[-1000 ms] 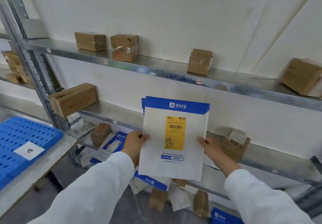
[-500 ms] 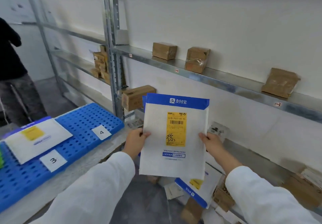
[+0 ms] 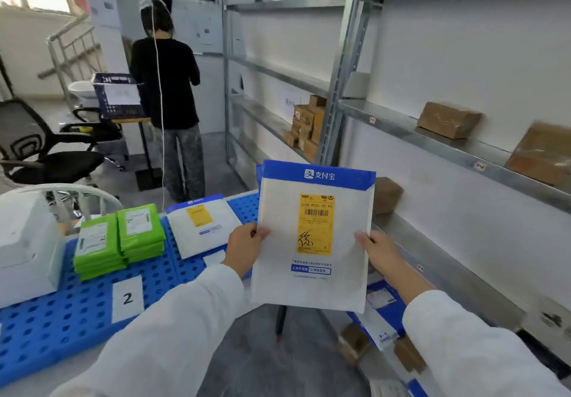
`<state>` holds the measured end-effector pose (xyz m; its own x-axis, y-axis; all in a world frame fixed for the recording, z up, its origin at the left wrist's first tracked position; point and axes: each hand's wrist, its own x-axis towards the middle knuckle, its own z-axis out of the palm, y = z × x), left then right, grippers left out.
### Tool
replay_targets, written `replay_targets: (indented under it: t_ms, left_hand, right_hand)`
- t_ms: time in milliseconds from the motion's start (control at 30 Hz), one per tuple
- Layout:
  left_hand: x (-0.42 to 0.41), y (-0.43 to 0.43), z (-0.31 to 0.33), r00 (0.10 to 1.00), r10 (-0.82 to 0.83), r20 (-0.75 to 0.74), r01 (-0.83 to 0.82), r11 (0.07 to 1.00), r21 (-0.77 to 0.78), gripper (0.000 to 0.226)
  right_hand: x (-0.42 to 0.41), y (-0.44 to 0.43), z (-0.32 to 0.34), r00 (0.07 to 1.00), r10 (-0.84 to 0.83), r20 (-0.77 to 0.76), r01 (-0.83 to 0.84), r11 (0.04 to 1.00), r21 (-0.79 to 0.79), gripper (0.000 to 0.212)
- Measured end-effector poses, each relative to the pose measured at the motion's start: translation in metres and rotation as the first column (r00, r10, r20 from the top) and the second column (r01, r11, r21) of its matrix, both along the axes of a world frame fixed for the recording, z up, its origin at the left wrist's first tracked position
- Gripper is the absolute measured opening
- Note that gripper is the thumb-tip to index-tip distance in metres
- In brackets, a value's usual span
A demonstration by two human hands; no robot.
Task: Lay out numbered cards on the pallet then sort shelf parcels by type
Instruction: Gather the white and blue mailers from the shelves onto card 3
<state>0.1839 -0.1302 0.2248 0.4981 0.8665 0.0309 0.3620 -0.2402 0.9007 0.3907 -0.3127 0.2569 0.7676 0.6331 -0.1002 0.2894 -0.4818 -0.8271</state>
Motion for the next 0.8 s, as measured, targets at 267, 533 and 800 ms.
replay_targets:
  t_ms: [267, 533, 800]
  left_hand:
    - [-0.041, 0.061, -0.016, 0.987, 0.161, -0.005, -0.161, 0.986, -0.037, 0.035]
    - [-0.035, 0.104, -0.026, 0.957, 0.287, -0.053, -0.288, 0.957, -0.028, 0.034]
    - [-0.001, 0.147, -0.009, 0.909, 0.408, -0.090, -0.410, 0.912, -0.013, 0.027]
  right_hand:
    - [-0.018, 0.094, -0.012, 0.993, 0.116, -0.030, -0.116, 0.993, 0.006, 0.029]
    - [0.011, 0.175, -0.028, 0.966, 0.243, -0.089, -0.240, 0.970, 0.037, 0.027]
    - [0.058, 0.257, -0.020, 0.902, 0.411, -0.129, -0.411, 0.911, 0.029, 0.029]
